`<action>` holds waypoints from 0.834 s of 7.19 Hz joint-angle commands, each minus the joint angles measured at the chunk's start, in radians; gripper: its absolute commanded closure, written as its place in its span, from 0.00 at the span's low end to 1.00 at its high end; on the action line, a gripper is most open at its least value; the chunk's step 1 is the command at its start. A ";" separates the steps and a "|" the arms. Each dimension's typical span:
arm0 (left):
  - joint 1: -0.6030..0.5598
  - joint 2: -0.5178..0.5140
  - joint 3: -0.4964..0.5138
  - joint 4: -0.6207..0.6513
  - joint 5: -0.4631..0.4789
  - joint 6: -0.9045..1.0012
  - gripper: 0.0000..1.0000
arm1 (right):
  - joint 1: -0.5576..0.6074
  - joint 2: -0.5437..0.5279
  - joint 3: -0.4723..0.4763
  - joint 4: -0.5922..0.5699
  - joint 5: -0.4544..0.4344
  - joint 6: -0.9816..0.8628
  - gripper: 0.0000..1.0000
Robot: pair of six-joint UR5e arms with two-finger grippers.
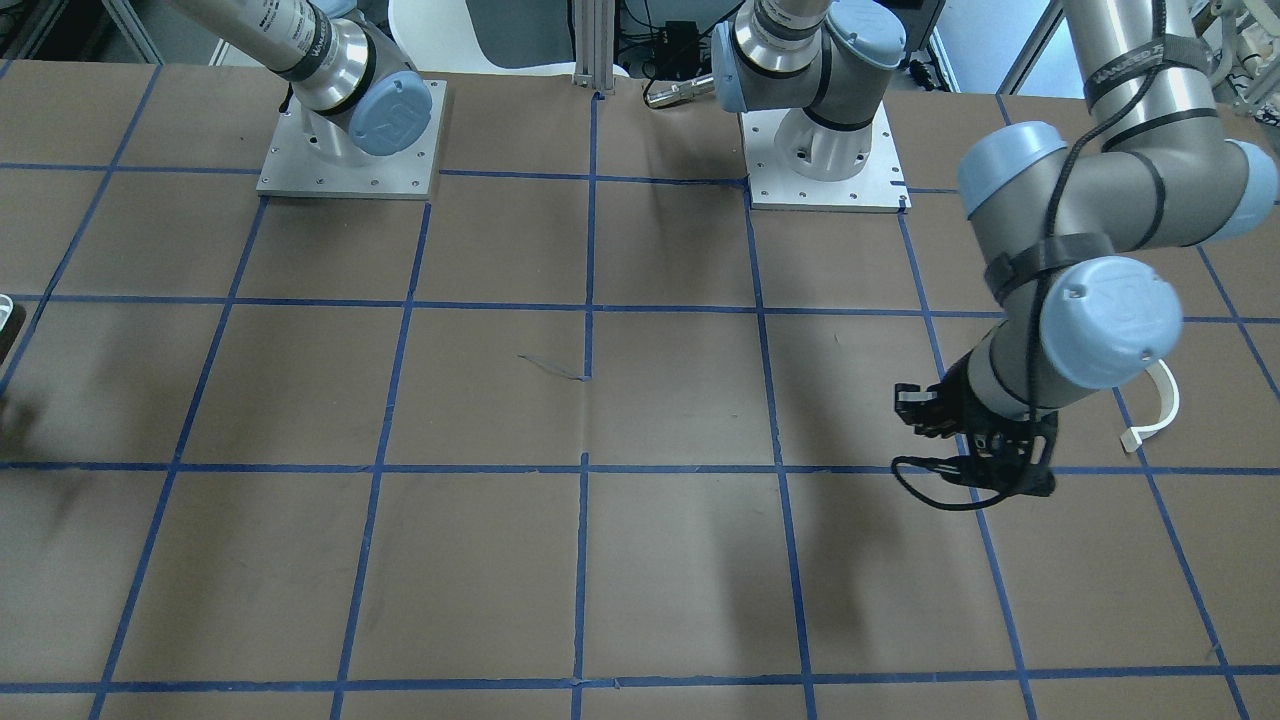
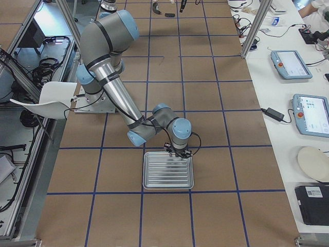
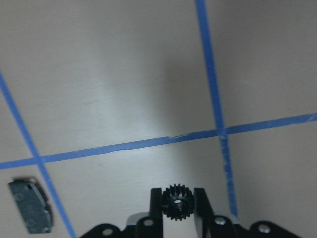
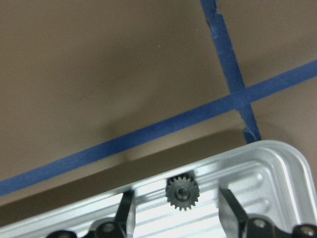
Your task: Place bearing gear from tray to pile
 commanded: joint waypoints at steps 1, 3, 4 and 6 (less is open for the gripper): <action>0.192 0.020 -0.048 0.014 0.006 0.180 1.00 | 0.001 -0.001 0.003 -0.001 0.019 -0.003 0.46; 0.344 0.010 -0.092 0.085 0.005 0.334 1.00 | 0.001 -0.001 0.004 0.002 0.020 -0.003 0.55; 0.400 -0.009 -0.113 0.157 0.003 0.399 1.00 | 0.001 -0.001 0.004 0.002 0.019 -0.003 0.68; 0.420 -0.042 -0.173 0.248 0.002 0.401 1.00 | 0.002 -0.005 0.003 -0.003 0.011 0.012 0.91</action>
